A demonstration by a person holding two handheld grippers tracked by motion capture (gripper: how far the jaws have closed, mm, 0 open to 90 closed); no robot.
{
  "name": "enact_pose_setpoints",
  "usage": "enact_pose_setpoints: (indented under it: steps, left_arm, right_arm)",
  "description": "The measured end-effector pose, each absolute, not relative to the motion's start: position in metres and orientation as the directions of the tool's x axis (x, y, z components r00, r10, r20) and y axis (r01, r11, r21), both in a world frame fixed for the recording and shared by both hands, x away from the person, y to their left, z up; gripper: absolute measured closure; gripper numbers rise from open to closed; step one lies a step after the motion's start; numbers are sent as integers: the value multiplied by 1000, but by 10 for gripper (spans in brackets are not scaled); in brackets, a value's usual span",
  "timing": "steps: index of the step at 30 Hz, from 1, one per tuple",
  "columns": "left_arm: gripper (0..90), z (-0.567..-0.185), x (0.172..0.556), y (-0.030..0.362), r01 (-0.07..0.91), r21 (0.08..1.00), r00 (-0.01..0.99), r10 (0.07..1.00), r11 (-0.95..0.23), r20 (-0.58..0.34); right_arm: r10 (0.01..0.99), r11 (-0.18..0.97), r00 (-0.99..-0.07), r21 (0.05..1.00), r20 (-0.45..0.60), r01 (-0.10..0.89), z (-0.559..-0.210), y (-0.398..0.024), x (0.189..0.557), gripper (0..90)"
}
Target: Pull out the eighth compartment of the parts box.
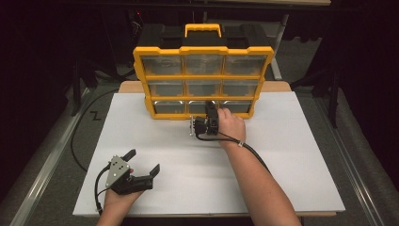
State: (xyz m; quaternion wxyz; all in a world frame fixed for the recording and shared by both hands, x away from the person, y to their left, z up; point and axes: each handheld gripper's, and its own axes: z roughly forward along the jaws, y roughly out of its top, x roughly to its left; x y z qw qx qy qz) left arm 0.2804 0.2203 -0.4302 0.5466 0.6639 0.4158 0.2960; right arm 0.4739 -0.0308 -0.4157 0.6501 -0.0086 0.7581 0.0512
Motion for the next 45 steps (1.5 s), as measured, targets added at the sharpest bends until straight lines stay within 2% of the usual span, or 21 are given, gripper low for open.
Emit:
enact_pose_setpoints:
  steps: [8, 45]
  left_arm:
    - [3, -431, 281, 219, 230, 971, 481, 875, -61, -59]
    - [4, -432, 284, 216, 235, 970, 486, 872, -64, -60]
  right_arm:
    - [27, 997, -102, 35, -994, -75, -419, -33, 477, 776]
    - [2, 995, -117, 13, -993, -98, -415, -37, 458, 795]
